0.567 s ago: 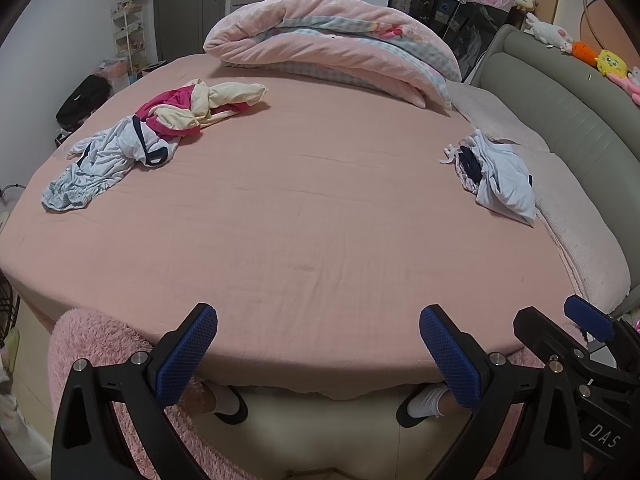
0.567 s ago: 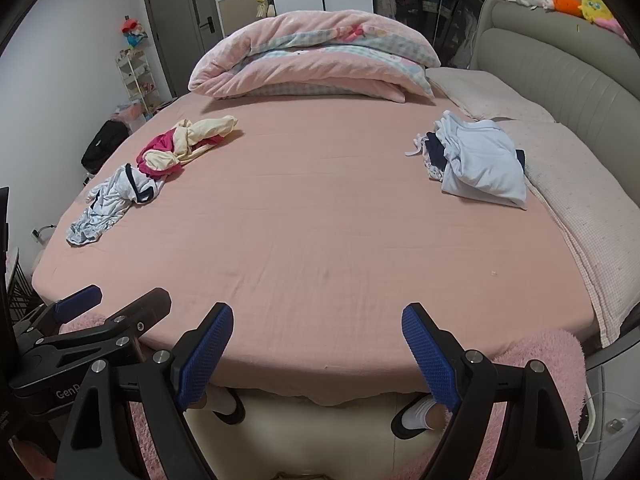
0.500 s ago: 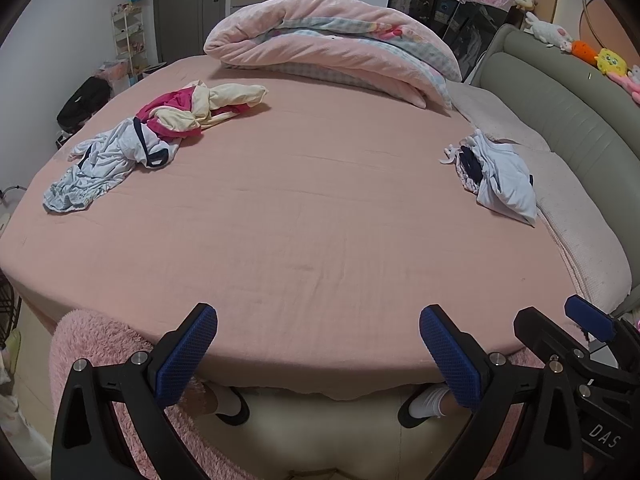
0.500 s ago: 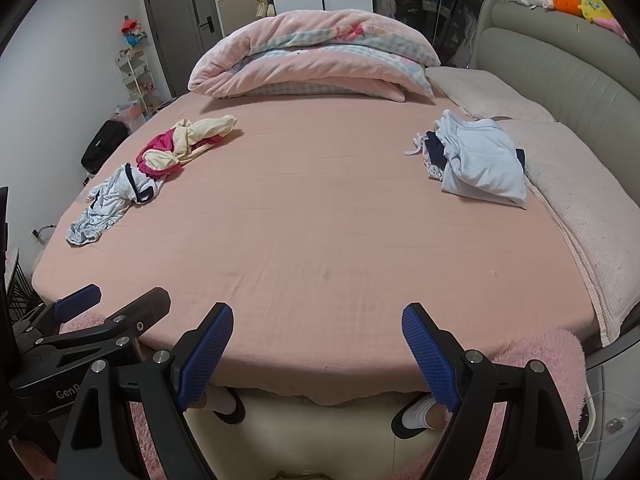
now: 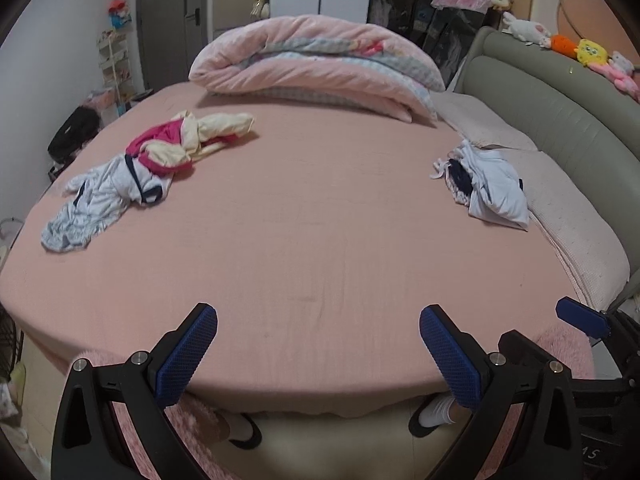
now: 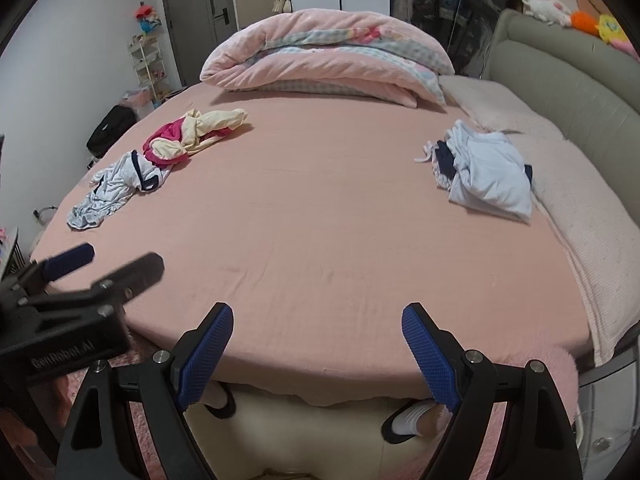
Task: Fold clothes
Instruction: 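Move both grippers toward the clothes pile on the bed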
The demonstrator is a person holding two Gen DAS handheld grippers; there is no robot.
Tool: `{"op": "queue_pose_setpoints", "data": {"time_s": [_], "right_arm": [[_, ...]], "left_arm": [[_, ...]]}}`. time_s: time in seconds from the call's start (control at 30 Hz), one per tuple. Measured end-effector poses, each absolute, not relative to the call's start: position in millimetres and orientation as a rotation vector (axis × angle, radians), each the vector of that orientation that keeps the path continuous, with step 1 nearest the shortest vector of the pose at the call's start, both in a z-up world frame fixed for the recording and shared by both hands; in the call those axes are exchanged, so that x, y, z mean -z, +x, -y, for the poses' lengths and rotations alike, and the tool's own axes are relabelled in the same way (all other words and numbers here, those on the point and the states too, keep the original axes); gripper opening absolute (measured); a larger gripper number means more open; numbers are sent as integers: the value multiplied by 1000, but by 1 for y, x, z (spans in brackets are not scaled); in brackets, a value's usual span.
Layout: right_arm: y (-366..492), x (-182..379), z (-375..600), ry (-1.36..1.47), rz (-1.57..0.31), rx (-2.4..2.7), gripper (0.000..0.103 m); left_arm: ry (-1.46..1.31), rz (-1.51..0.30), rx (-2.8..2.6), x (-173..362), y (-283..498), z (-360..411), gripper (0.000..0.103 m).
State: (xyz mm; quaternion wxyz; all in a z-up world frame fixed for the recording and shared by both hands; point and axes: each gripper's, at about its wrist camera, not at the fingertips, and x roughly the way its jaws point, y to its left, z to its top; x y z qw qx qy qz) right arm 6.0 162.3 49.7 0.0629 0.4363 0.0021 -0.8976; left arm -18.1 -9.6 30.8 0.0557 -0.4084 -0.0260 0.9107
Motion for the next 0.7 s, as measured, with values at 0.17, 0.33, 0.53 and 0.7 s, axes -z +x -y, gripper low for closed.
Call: {"op": "queue_pose_setpoints", "data": {"time_s": [0.17, 0.33, 0.53, 0.7], "right_arm": [[-1, -58, -152, 1245, -102, 2661, 86], [-23, -73, -127, 1111, -254, 2629, 86], [-79, -77, -79, 1113, -169, 2524, 86], [-127, -67, -26, 1147, -162, 2438, 86]], "left_arm": [[-1223, 126, -2753, -37, -31, 37, 103], [-1246, 294, -2776, -37, -44, 89, 103], [-1297, 440, -2829, -27, -66, 153, 103], [-1298, 535, -2892, -17, -92, 201, 103]]}}
